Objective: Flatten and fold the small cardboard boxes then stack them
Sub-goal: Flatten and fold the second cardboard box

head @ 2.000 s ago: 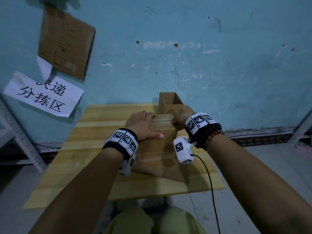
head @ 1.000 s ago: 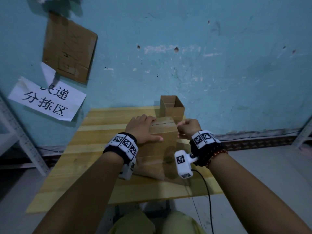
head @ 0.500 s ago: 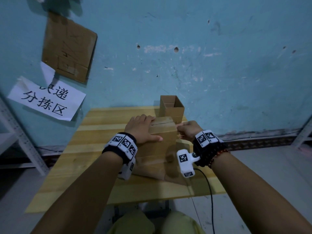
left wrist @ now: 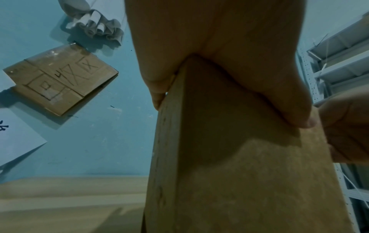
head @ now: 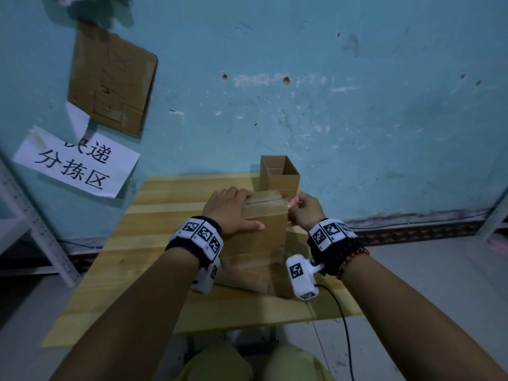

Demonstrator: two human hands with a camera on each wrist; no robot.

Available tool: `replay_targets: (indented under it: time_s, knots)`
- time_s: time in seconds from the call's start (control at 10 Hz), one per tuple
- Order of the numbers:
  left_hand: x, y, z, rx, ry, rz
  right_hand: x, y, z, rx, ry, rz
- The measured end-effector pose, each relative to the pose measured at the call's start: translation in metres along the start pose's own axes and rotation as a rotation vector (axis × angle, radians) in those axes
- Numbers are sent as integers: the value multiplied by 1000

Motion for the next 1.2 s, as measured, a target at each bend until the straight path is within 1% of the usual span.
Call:
replay_targets:
  time_s: [0.1, 0.2, 0.3, 0.4, 0.6, 0.7, 0.8, 0.9, 1.0, 1.1, 1.2]
  knots:
    - [0, 0, 0, 1, 1, 1, 2, -3, -2, 8, -29, -21]
    - [0, -1, 1, 3, -2, 1, 3, -6, -4, 19, -11, -23]
    - [-1, 0, 1, -4, -6, -2, 2, -10, -4, 57, -33, -5]
    - [-1, 0, 1, -2, -3, 1, 2, -16, 1, 121, -55, -42]
    - [0, -1, 0, 1, -2, 8, 6, -28, 8, 277, 43, -162]
    - [-1, -1, 1, 6, -3, 11, 5, -29, 9, 293, 53, -144]
    - [-1, -1, 1, 5, 0, 11, 6, -23, 16, 281, -29, -31]
    - [-1, -1, 1, 1, 0, 9, 5, -11, 19, 205, -70, 61]
    - [-1, -1, 1, 5, -4, 8, -1, 10, 20, 146, -95, 120]
    - [0, -1, 1, 11, -4, 5, -8, 30, 17, 177, -138, 160]
    - [-1, -2, 0, 30, -1, -1, -13, 43, 0, 175, -127, 204]
Point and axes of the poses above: each hand's wrist, its own x-axis towards the middle knuckle, its own z-axis out of the back of the hand, y = z × x, the point moved 1 cm from there along x, towards the middle knuckle, and after that the axes turned 1 degree about x, right-handed, at the moved point
